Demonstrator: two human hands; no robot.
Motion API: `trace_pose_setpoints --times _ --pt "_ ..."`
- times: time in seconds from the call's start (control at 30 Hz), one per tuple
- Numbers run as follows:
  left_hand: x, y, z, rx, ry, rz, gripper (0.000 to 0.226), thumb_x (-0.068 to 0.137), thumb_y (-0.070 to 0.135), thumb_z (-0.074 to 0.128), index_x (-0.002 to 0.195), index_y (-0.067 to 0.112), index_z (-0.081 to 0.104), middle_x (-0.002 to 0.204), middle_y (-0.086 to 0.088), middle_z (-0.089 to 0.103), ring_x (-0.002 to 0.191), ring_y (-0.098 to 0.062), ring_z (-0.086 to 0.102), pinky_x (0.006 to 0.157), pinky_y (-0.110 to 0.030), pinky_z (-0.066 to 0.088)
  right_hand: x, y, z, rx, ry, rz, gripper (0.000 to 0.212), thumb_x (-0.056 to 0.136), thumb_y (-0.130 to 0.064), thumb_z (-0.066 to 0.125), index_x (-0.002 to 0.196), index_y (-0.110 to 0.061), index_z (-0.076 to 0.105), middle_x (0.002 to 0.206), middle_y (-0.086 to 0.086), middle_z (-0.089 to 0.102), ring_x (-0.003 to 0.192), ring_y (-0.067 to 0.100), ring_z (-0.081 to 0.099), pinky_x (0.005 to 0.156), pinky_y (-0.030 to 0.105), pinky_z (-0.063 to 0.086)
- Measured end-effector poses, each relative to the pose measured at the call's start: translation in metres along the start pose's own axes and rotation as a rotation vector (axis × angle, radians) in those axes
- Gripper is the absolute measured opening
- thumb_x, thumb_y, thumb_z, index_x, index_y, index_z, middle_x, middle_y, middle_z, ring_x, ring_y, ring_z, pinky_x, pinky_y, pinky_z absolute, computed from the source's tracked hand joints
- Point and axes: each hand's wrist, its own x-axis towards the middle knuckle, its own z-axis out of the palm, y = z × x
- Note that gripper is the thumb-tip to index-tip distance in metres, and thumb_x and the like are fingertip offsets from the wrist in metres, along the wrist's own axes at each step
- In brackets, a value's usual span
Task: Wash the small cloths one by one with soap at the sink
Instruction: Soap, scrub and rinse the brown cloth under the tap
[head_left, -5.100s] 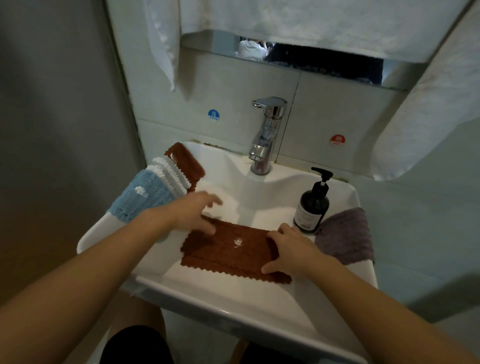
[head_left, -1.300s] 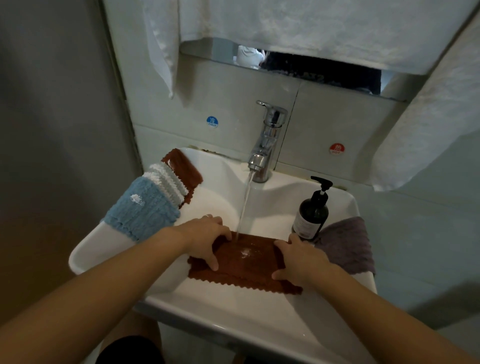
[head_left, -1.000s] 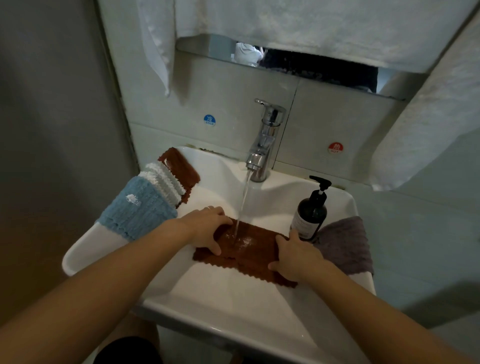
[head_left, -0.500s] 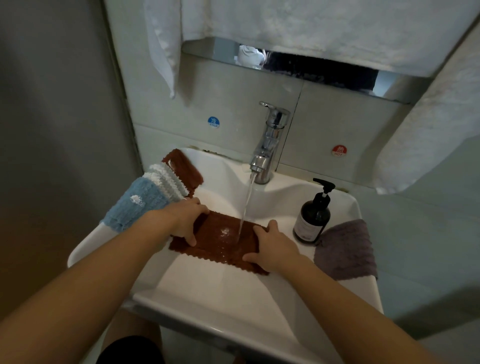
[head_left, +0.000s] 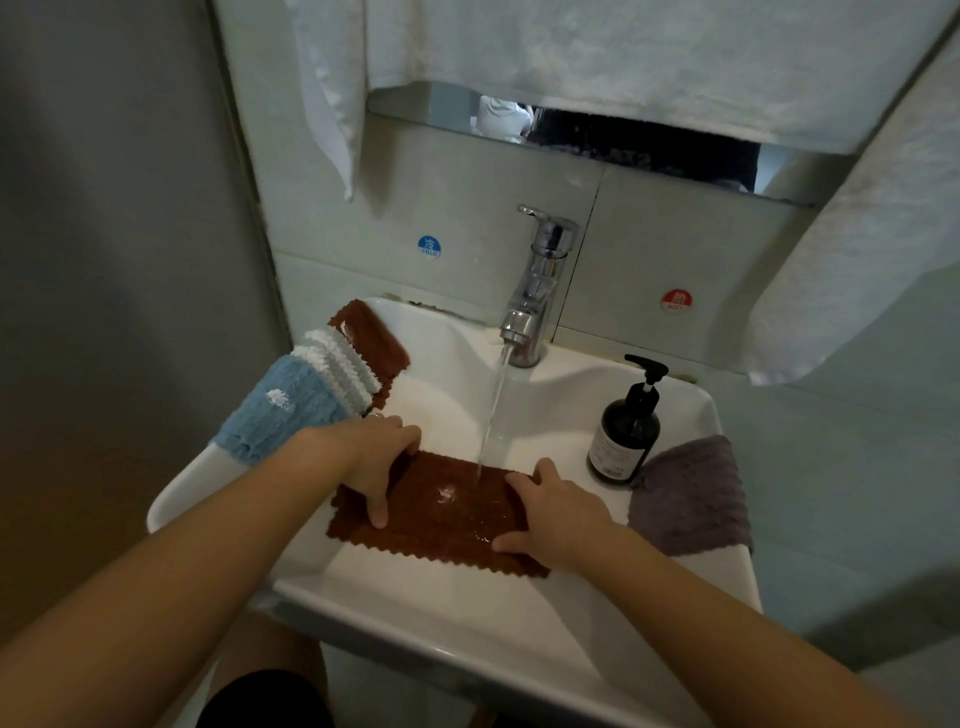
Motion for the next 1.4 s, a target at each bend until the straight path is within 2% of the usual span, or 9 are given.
trace_pose_setpoints --times 0.1,0.27,0.47,0.6,0.73,0.9,1.03,1.2,1.4 --pt "0.002 0.012 0.003 -0.032 -0.025 0.031 0.096 0.055 0.042 0.092 0.133 0.028 0.038 0.126 0.003 0.046 0.112 -0.02 0.046 0.088 -0.036 0.044 -0.008 0.01 -0.002 -0.032 -0.037 0.018 0.09 0.079 -0.067 0.064 0.15 -0.028 0.024 0.138 0.007 0.031 0.117 0.031 0.05 0.09 0.044 0.049" --pt "0.007 0.031 0.008 -0.093 0.006 0.117 0.089 0.059 0.042 0.09 0.132 0.028 0.041 0.125 0.004 0.047 0.114 -0.018 0.045 0.089 -0.032 0.042 -0.019 0.028 -0.005 -0.098 -0.095 0.08 0.094 0.079 -0.065 0.065 0.152 -0.027 0.019 0.146 0.007 0.027 0.124 0.033 0.048 0.094 0.047 0.047" --pt "0.014 0.044 0.01 -0.092 0.121 0.185 0.088 0.066 0.052 0.084 0.139 0.031 0.04 0.129 0.005 0.044 0.118 -0.017 0.043 0.099 -0.035 0.042 -0.021 0.04 -0.007 -0.127 -0.123 0.165 0.092 0.084 -0.061 0.063 0.153 -0.021 0.018 0.153 0.012 0.02 0.13 0.036 0.043 0.097 0.048 0.047" --pt "0.019 0.047 0.01 -0.069 0.175 0.195 0.087 0.074 0.052 0.078 0.146 0.028 0.036 0.135 0.002 0.043 0.123 -0.02 0.042 0.103 -0.036 0.041 -0.018 0.044 -0.009 -0.098 -0.109 0.209 0.082 0.087 -0.056 0.062 0.15 -0.017 0.025 0.155 0.015 0.016 0.128 0.038 0.045 0.097 0.047 0.048" --pt "0.024 0.042 0.009 -0.057 0.182 0.167 0.089 0.075 0.051 0.077 0.149 0.027 0.033 0.137 0.001 0.041 0.125 -0.021 0.04 0.103 -0.038 0.04 -0.014 0.039 -0.012 -0.075 -0.081 0.21 0.072 0.087 -0.057 0.062 0.139 -0.014 0.038 0.141 0.014 0.033 0.116 0.034 0.053 0.091 0.043 0.05" --pt "0.022 0.024 0.008 -0.05 0.188 0.073 0.093 0.075 0.048 0.079 0.151 0.025 0.03 0.14 0.002 0.038 0.127 -0.022 0.04 0.106 -0.04 0.039 -0.006 0.026 -0.011 -0.042 0.007 0.159 0.07 0.084 -0.062 0.062 0.13 -0.012 0.046 0.13 0.011 0.039 0.11 0.033 0.056 0.086 0.043 0.051" --pt "0.013 0.005 0.004 -0.054 0.165 -0.002 0.097 0.07 0.041 0.084 0.15 0.025 0.031 0.139 0.003 0.039 0.128 -0.022 0.041 0.107 -0.042 0.04 0.0 0.008 -0.01 -0.017 0.068 0.1 0.071 0.082 -0.066 0.061 0.127 -0.014 0.046 0.121 0.007 0.041 0.102 0.03 0.057 0.078 0.04 0.05" --pt "-0.001 -0.009 -0.003 0.038 0.064 -0.042 0.1 0.061 0.035 0.09 0.143 0.023 0.034 0.131 0.0 0.041 0.12 -0.022 0.045 0.1 -0.039 0.045 0.004 -0.015 -0.004 0.016 0.063 0.041 0.08 0.077 -0.071 0.062 0.132 -0.017 0.043 0.123 0.006 0.041 0.103 0.031 0.058 0.084 0.044 0.052" --pt "-0.008 0.002 -0.001 0.086 -0.029 -0.026 0.1 0.057 0.037 0.092 0.136 0.02 0.034 0.132 -0.003 0.041 0.121 -0.024 0.042 0.099 -0.039 0.043 -0.004 -0.014 -0.001 -0.046 0.017 0.016 0.086 0.074 -0.071 0.066 0.137 -0.019 0.038 0.126 0.006 0.04 0.105 0.029 0.056 0.084 0.042 0.051"
